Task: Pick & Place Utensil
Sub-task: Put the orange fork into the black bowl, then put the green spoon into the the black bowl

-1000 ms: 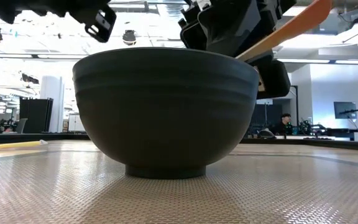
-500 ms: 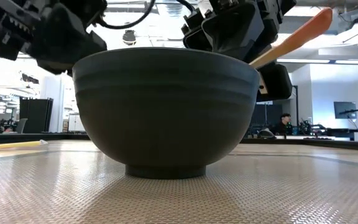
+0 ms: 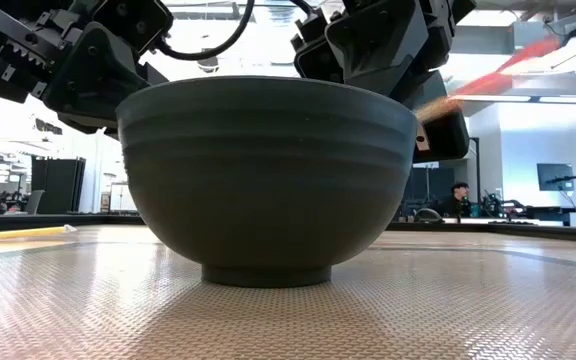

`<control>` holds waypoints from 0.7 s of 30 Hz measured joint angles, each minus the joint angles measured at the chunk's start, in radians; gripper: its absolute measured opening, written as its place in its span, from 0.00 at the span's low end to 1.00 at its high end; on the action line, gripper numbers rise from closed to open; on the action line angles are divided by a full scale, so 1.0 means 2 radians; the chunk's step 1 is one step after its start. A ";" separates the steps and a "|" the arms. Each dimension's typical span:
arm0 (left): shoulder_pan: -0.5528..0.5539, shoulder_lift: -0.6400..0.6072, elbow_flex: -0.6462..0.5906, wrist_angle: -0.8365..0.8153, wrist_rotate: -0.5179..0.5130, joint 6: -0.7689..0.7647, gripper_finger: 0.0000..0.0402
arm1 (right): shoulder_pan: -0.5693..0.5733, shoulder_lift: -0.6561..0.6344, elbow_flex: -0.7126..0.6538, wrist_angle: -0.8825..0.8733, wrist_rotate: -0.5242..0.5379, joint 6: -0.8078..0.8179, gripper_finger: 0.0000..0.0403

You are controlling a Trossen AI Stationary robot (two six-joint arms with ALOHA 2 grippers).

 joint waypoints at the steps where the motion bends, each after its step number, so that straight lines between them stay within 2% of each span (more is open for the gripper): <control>1: 0.000 0.000 0.000 0.000 0.000 0.000 0.02 | 0.000 0.000 0.000 0.001 0.000 0.000 0.09; 11: 0.000 0.000 0.000 -0.001 0.000 0.000 0.02 | 0.000 0.000 0.000 0.000 0.000 -0.001 0.11; 21: 0.000 -0.001 0.000 0.000 0.000 0.002 0.02 | -0.018 -0.006 0.017 0.005 -0.025 -0.070 0.11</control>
